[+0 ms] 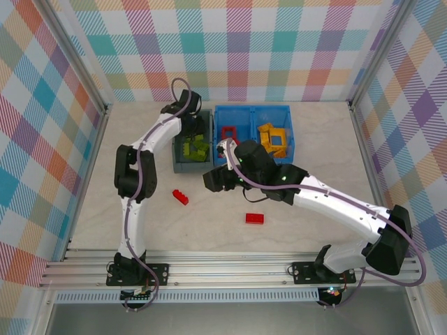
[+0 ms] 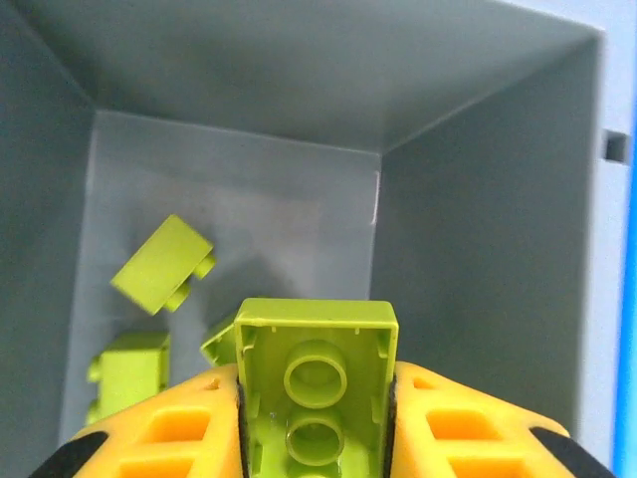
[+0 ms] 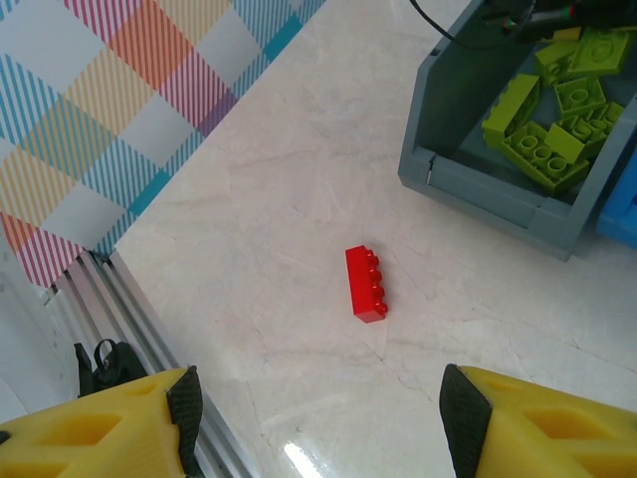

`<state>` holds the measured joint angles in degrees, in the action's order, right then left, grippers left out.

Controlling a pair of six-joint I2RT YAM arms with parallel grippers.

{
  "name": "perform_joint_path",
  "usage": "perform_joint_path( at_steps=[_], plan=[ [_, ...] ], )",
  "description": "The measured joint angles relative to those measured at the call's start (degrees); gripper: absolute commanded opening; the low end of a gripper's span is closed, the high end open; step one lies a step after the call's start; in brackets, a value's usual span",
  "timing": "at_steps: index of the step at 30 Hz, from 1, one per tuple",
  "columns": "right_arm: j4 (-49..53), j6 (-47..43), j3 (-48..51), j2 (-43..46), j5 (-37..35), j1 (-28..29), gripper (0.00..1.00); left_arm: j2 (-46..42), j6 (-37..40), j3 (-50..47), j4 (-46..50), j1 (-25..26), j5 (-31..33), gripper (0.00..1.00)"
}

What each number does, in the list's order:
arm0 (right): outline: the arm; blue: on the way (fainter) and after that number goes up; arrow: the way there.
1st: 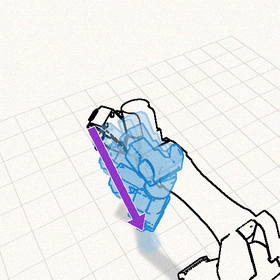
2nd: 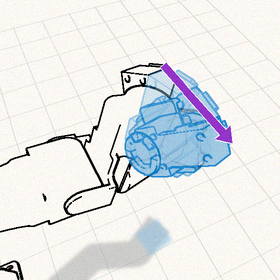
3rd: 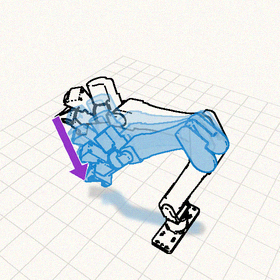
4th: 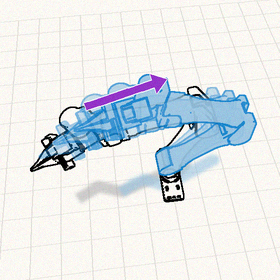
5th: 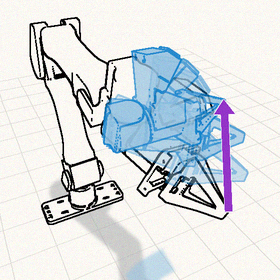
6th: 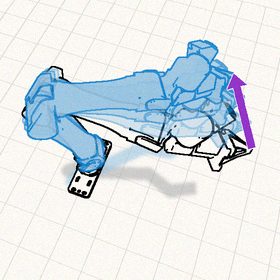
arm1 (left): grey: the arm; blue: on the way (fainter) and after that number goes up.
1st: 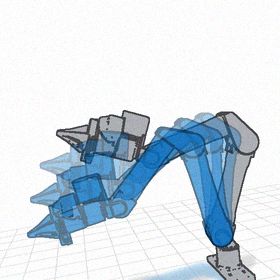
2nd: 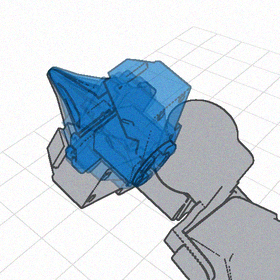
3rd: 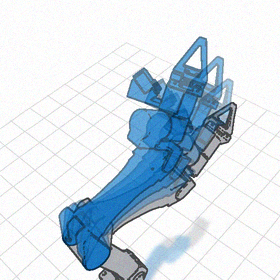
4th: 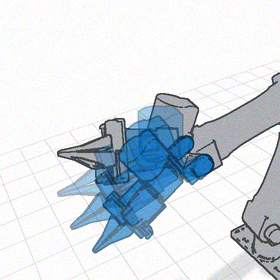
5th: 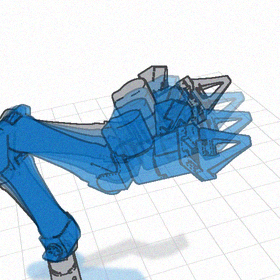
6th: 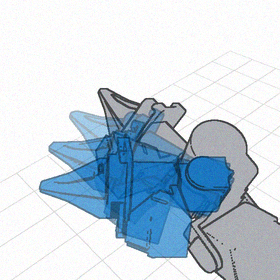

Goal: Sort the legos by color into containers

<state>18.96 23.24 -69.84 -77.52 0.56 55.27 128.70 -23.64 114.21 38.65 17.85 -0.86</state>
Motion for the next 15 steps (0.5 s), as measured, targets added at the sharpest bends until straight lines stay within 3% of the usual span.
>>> perform_joint_path(
  at_steps=[5,11,15],
  plan=[
    [-0.1,0.1,0.0,0.0,-0.6,0.0,0.68,3.0,-2.5,1.9,0.0,-0.4,-1.6,0.58],
    [0.4,0.2,0.8,0.0,-1.3,0.0,0.7,1.9,-3.0,0.2,-0.4,-0.7,-2.7,0.61],
    [2.7,0.0,0.4,-1.3,-1.2,0.1,0.73,-4.2,-4.1,-6.3,-0.7,-0.7,-2.8,0.61]
  ],
)
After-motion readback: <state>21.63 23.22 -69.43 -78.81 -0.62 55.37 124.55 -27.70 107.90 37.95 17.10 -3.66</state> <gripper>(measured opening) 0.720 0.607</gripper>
